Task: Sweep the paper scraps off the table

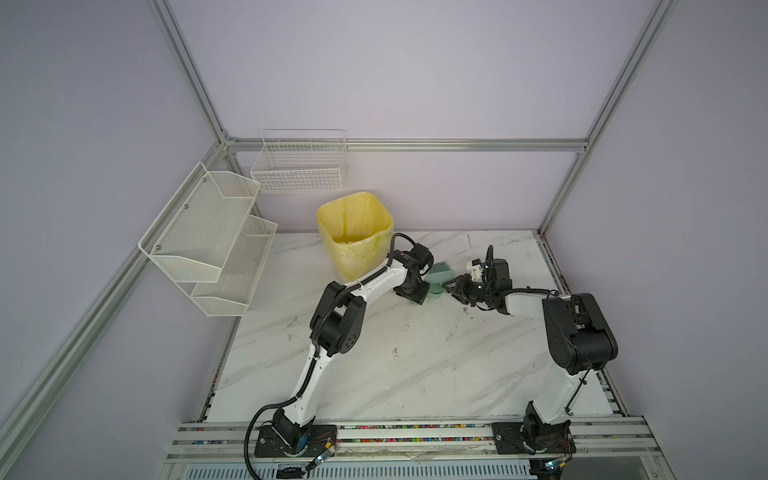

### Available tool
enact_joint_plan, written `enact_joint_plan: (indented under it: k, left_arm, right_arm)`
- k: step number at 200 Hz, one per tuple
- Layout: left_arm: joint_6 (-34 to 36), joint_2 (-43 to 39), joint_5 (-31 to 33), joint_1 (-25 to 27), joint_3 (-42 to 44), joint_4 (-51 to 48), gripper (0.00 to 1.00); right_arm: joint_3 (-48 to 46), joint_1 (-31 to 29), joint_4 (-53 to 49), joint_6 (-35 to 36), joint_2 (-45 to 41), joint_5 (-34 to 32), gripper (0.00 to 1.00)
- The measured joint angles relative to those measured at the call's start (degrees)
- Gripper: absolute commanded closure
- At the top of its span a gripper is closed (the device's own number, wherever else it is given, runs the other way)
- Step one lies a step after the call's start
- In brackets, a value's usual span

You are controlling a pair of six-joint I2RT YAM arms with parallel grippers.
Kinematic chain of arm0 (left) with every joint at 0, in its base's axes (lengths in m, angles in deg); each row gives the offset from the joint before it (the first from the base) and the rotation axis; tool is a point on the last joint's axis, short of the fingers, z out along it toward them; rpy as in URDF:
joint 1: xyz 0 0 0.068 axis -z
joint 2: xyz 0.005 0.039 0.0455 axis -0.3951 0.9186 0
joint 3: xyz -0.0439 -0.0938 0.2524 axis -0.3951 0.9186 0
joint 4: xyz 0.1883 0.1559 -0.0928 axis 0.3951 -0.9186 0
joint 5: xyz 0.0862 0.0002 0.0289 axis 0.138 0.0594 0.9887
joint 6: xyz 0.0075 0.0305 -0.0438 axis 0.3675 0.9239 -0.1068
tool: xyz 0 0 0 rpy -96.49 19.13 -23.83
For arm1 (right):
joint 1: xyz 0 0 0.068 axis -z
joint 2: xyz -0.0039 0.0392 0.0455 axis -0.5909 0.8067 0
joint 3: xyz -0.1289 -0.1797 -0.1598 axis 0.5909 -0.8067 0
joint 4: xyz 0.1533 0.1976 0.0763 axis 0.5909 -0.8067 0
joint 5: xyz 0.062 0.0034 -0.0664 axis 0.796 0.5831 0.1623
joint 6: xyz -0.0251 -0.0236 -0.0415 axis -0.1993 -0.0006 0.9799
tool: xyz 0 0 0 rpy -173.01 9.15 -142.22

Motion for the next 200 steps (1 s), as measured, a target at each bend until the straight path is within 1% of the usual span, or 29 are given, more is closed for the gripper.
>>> enact_joint_plan:
  k: [33, 38, 42, 46, 75, 111, 117, 120, 124, 127, 130, 133, 136, 154, 178, 200]
  left_arm:
    - [-0.1, -1.6, 0.8, 0.0, 0.0, 0.0, 0.43]
    - [-0.1, -2.1, 1.0, 0.1, 0.0, 0.0, 0.42]
    - [-0.1, -2.7, 1.1, 0.2, 0.0, 0.0, 0.42]
    - [-0.1, -3.1, 1.3, 0.2, 0.0, 0.0, 0.42]
    - [-1.3, -8.3, 2.7, 0.8, 0.7, 0.3, 0.36]
    - [-2.9, -15.6, 3.9, 2.0, 5.3, 1.2, 0.3]
    - [-3.1, -16.6, 4.1, 2.3, 6.2, 1.4, 0.29]
    - [-3.2, -17.0, 4.2, 2.4, 6.8, 1.6, 0.29]
    - [-3.5, -17.8, 4.3, 2.5, 7.7, 1.9, 0.27]
    - [-3.8, -18.3, 4.5, 2.6, 8.3, 2.1, 0.26]
    - [-4.0, -18.7, 4.7, 2.7, 8.9, 2.1, 0.21]
    - [-4.2, -19.2, 4.8, 2.8, 9.5, 2.3, 0.19]
    - [-4.4, -19.6, 5.0, 2.8, 10.1, 2.4, 0.18]
    - [-6.1, -22.5, 6.4, 3.3, 13.9, 3.1, 0.09]
    - [-8.8, -27.1, 8.0, 3.4, 19.3, 4.0, 0.0]
    - [-11.4, -32.0, 8.4, 3.3, 24.7, 5.8, 0.0]
  right_arm:
    - [0.3, 0.0, -4.1, 1.2, -0.6, -1.9, 0.6]
    - [0.3, 0.0, -5.0, 1.6, -0.9, -2.5, 0.59]
    - [0.3, 0.0, -5.7, 1.8, -1.0, -2.7, 0.55]
    - [0.3, 0.0, -6.3, 2.1, -1.3, -3.1, 0.54]
    - [0.3, 0.0, -10.7, 3.6, -3.6, -5.7, 0.48]
    - [0.3, 0.1, -14.3, 5.3, -7.4, -8.9, 0.44]
    - [0.3, 0.2, -14.9, 5.5, -8.1, -9.4, 0.4]
    - [0.3, 0.2, -15.1, 5.6, -8.4, -9.7, 0.35]
    - [0.3, 0.3, -15.5, 5.6, -8.9, -10.2, 0.28]
    - [0.3, 0.3, -15.8, 6.0, -9.2, -10.4, 0.2]
    - [0.3, 0.4, -16.0, 5.9, -9.6, -10.6, 0.13]
    - [0.2, 0.4, -16.1, 6.0, -10.0, -11.0, 0.05]
    - [0.1, 0.5, -16.3, 6.2, -10.4, -11.2, 0.03]
    - [-1.1, 1.1, -16.4, 6.8, -13.8, -12.9, 0.03]
    - [-2.4, 2.0, -17.1, 6.8, -18.1, -14.7, 0.03]
    - [-2.6, 2.2, -17.6, 6.7, -20.6, -16.0, 0.03]
